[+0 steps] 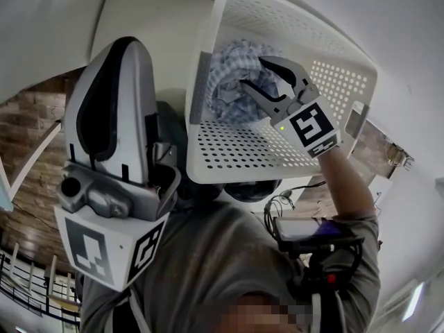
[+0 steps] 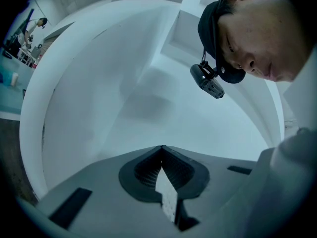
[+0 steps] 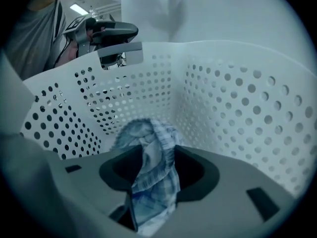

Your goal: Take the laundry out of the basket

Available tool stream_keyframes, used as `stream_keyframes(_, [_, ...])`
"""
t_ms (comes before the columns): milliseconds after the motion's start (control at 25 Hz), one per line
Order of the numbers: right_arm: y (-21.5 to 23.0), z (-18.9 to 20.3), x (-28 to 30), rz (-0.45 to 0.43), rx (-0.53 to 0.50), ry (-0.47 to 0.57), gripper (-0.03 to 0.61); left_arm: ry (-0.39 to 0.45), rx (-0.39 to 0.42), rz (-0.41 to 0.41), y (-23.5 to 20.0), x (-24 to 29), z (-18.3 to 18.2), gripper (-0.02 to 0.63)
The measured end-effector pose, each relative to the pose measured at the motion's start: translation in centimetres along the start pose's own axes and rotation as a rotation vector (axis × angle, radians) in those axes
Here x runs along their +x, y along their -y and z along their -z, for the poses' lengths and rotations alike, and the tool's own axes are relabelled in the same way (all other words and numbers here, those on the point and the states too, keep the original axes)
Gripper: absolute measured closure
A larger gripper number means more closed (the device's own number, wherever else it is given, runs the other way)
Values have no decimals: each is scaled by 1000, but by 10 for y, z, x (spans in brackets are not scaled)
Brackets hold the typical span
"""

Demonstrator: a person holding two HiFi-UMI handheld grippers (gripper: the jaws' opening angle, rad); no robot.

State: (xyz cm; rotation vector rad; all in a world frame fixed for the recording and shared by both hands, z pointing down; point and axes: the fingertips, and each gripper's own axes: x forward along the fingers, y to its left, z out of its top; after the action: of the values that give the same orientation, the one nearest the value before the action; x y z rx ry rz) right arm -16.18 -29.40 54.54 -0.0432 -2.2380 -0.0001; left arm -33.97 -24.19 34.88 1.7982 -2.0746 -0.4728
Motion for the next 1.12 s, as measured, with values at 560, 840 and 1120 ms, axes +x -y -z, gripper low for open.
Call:
stream_keyframes(560, [6, -42, -33, 60, -40, 104, 534, 16, 43, 15, 21, -18, -19, 604])
stream_keyframes(840, [4, -66, -77, 146, -15, 229, 535, 47, 84, 46, 51, -39, -39, 604])
stream_keyframes(1120, [11, -85, -147, 282, 50, 353, 535, 65, 131, 108, 94, -67, -57, 604])
